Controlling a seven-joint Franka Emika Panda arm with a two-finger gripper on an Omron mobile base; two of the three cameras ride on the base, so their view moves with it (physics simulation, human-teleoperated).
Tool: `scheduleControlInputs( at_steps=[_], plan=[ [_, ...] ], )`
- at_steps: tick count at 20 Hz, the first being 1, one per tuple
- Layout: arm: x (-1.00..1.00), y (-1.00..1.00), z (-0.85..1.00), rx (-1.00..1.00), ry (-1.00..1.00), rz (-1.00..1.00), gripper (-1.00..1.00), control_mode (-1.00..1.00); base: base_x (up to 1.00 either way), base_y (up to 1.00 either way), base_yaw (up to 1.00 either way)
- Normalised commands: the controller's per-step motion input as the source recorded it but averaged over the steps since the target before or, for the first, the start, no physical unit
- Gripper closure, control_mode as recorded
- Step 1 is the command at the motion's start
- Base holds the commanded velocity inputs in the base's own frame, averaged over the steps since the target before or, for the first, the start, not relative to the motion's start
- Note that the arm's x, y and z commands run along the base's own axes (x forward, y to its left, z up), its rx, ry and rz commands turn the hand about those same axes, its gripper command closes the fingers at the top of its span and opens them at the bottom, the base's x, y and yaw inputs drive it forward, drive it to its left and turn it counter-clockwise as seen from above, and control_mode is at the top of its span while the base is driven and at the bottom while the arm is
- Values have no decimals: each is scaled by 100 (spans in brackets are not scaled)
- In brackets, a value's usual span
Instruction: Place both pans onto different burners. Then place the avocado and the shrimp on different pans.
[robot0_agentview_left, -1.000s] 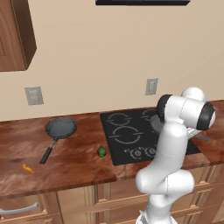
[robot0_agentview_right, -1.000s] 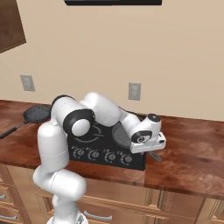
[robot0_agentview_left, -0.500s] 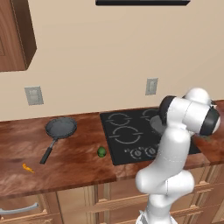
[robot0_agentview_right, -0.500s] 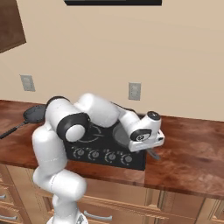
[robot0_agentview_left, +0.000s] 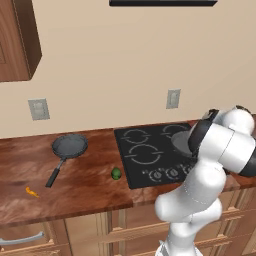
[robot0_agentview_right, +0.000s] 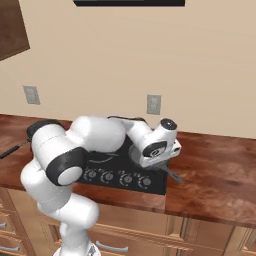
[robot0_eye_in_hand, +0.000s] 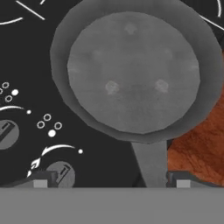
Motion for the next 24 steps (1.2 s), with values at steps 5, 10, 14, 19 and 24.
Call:
scheduleControlInputs(
  at_steps=[5,10,14,19,24],
  plan=[
    [0,54,34,0,0,0,-100,-100,0,0,0],
    [0,47,33,0,0,-1,-100,-100,0,0,0],
    [0,25,39,8,0,-4,-100,-100,0,0,0],
    [0,16,45,13,0,-13,-100,-100,0,0,0],
    [0,2,40,1,-3,-12,-100,-100,0,0,0]
  ],
)
